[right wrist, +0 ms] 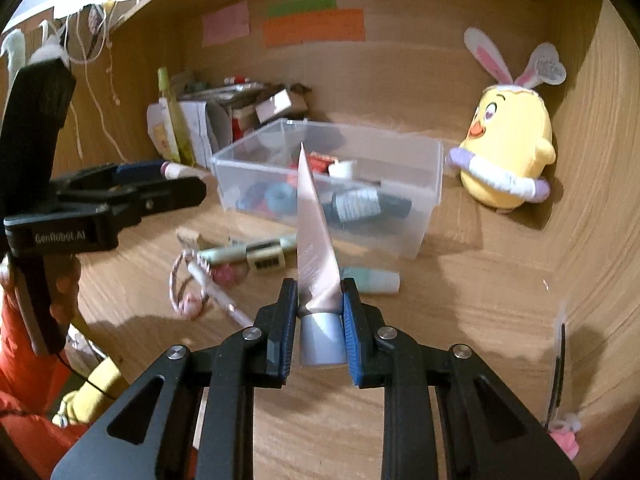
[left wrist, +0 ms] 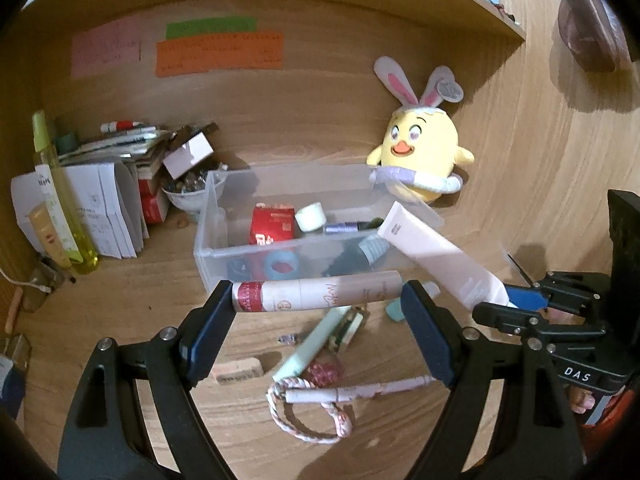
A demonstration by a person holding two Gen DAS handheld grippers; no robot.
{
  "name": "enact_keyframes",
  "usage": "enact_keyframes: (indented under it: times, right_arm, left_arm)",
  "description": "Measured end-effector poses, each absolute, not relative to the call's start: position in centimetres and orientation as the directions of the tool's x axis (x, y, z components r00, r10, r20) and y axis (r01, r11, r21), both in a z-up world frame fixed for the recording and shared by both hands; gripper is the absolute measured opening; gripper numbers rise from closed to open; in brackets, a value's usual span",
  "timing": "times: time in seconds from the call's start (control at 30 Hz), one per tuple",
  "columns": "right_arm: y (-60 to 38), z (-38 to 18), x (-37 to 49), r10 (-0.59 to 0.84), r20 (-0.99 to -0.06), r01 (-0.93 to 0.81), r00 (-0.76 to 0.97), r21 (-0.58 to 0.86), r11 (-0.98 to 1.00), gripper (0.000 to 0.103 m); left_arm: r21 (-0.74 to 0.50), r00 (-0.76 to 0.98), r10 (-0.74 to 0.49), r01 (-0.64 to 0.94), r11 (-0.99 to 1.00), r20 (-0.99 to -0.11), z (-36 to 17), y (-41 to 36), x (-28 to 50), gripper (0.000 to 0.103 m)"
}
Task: Organize objects
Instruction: 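Carry red-banded tube with left tool while right tool carries squeeze tube over bin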
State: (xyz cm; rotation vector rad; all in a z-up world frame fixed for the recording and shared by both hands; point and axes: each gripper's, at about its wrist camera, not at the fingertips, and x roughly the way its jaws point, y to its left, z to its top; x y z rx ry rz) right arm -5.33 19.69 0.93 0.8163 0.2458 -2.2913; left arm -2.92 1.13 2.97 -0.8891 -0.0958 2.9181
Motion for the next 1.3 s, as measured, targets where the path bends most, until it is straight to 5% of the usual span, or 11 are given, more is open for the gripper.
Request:
enact_keyframes:
  times: [0.7,1.3]
  right_arm:
    - [17.3,4.3,-10.9,-0.589,-0.531,0.642,-0.609,0.105,-0.759,0.02]
    - [15.1,4.4,-17.3,-0.561,-0.558,0.615,-0.611,0.112,-0.781,0.02]
  left_arm:
    - [-0.08,-0.842,0.065,-0.026,-0.996,-0.536,5.1,-0.6,-8.0,0.084]
    - [-0.131,-0.774,0.061,0.028,-0.991,-0.631,3.4,-3.1,-14.5,0.084]
